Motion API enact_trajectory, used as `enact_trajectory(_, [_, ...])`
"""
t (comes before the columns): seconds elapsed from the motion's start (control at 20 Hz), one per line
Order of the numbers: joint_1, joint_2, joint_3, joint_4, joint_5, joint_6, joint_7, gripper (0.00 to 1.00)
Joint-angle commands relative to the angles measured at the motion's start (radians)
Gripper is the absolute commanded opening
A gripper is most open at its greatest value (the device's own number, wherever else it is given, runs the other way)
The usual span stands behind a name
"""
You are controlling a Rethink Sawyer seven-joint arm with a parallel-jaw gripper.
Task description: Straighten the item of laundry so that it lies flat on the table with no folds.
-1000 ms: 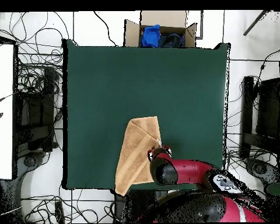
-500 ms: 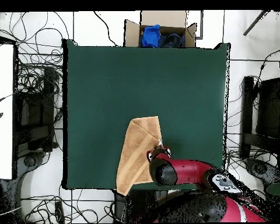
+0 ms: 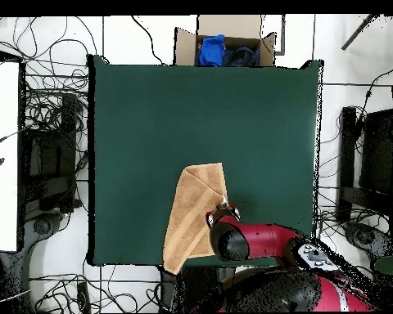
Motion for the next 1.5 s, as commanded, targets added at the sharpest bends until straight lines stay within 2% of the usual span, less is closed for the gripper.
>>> enact_trajectory(0.05, [0.019, 0.046, 0.026, -0.123, -0.011, 0.002, 0.107, 0.00])
enact_trajectory(0.25, [0.029, 0.033, 0.014, -0.112, -0.005, -0.006, 0.117, 0.00])
enact_trajectory(0.95, [0.041, -0.130, 0.021, -0.005, 0.019, 0.073, 0.121, 0.00])
enact_trajectory(1.5, [0.070, -0.149, 0.000, 0.025, 0.033, 0.071, 0.143, 0.00])
